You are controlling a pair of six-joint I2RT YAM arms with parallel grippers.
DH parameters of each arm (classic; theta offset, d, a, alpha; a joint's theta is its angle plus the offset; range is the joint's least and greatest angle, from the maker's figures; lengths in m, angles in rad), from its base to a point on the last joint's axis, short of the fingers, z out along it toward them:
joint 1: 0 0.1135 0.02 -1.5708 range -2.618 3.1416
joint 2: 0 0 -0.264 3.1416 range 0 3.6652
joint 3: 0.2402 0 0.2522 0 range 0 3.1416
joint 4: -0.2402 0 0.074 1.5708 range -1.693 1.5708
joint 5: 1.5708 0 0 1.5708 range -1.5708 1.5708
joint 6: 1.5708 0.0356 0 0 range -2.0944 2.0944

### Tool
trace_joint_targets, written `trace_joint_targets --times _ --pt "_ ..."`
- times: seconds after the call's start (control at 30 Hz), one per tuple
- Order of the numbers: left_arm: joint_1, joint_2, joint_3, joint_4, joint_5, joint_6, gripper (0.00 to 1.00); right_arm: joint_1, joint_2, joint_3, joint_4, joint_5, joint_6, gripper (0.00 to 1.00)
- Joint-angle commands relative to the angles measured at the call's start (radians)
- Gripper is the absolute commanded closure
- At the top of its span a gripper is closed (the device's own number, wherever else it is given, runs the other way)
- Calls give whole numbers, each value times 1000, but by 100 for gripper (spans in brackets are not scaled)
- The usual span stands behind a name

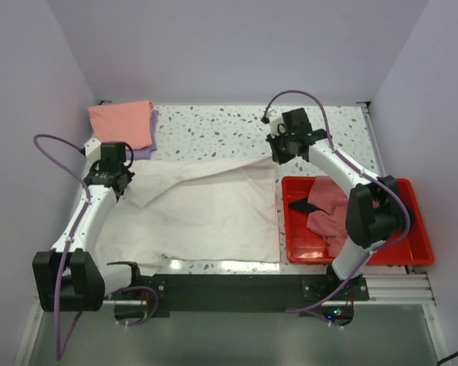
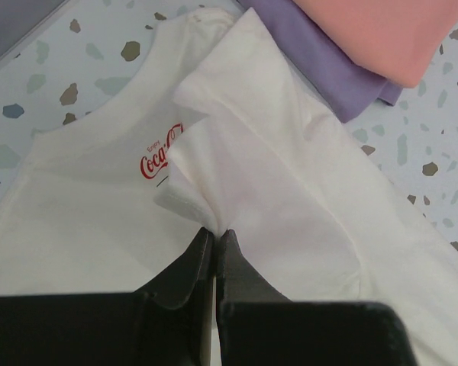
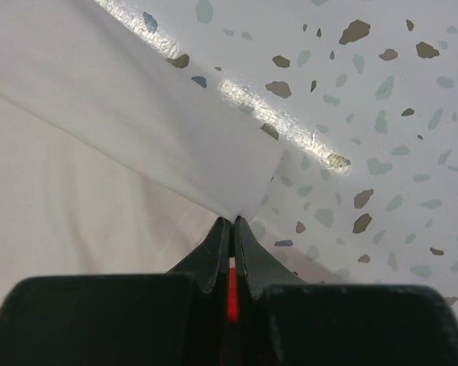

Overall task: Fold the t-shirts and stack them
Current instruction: Fold the tshirt

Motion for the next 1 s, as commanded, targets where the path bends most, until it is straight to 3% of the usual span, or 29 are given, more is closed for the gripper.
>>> trace_joint_targets --times 0.0,0.37,0.47,0.6,0.7,0.97 --pt "-3 -33 -19 -33 -5 -45 100 3 -44 -13 -12 10 -17 100" --pt "-4 -69 -105 -52 -21 -93 100 31 -66 -91 -30 27 -13 99" --pt "-3 -68 -105 -56 -24 -95 100 41 -80 -139 -27 25 -10 90" --pt "-3 -62 -104 -55 -19 -93 100 63 -104 -139 -29 12 -20 49" --pt "-3 -56 -105 -52 -11 -90 100 93 -126 -119 -42 -13 -52 30" --pt "-3 -46 -114 -47 9 -96 100 193 -155 -82 -26 -32 -41 25"
